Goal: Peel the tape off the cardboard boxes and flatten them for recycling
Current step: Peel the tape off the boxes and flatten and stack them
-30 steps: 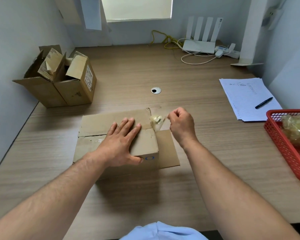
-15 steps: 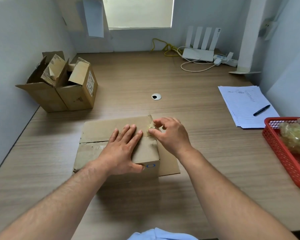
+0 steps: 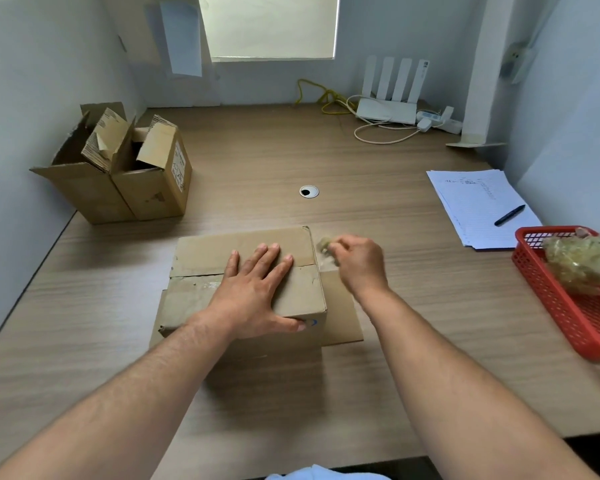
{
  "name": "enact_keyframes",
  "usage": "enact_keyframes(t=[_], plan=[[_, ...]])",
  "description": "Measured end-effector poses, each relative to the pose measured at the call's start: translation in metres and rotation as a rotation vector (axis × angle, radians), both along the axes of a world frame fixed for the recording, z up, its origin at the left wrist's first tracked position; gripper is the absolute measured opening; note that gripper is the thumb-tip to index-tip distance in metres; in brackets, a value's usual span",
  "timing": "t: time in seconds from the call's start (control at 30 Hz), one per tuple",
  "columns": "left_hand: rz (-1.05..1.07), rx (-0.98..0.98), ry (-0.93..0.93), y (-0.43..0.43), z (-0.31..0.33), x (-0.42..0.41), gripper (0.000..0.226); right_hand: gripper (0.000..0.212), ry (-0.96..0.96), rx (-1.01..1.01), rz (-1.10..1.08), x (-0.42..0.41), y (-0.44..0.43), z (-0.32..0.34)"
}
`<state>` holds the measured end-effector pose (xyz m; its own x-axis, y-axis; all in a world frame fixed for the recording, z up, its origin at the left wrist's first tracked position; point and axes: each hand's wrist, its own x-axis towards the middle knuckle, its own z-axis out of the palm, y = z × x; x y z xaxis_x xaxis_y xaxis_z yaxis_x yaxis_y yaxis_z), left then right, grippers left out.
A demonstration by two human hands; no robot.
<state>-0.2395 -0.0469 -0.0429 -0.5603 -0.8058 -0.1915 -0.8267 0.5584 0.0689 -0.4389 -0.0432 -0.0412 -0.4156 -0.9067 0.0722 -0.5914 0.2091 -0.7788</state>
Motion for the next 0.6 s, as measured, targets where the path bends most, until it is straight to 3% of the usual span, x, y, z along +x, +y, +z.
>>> enact_keyframes(t=[0.13, 0.23, 0.37, 0.5, 0.6], plan=[[0.036, 0.02, -0.013, 0.003, 0.004, -0.007, 0.129, 0.012, -0.154, -0.152, -0.143, -0.054, 0.0, 0.037], [0.056, 0.029, 0.001, 0.012, 0.005, -0.038, 0.13, 0.034, -0.175, -0.174, -0.061, -0.09, 0.009, 0.059], [0.014, 0.053, 0.012, 0.028, 0.005, -0.108, 0.132, 0.013, -0.198, -0.158, -0.004, -0.141, 0.038, 0.051], [-0.008, 0.039, 0.029, 0.042, 0.002, -0.177, 0.132, 0.018, -0.096, -0.18, -0.069, -0.213, 0.065, 0.045], [-0.005, 0.027, 0.032, 0.05, 0.002, -0.218, 0.133, 0.007, 0.013, -0.22, -0.192, -0.274, 0.078, 0.044]])
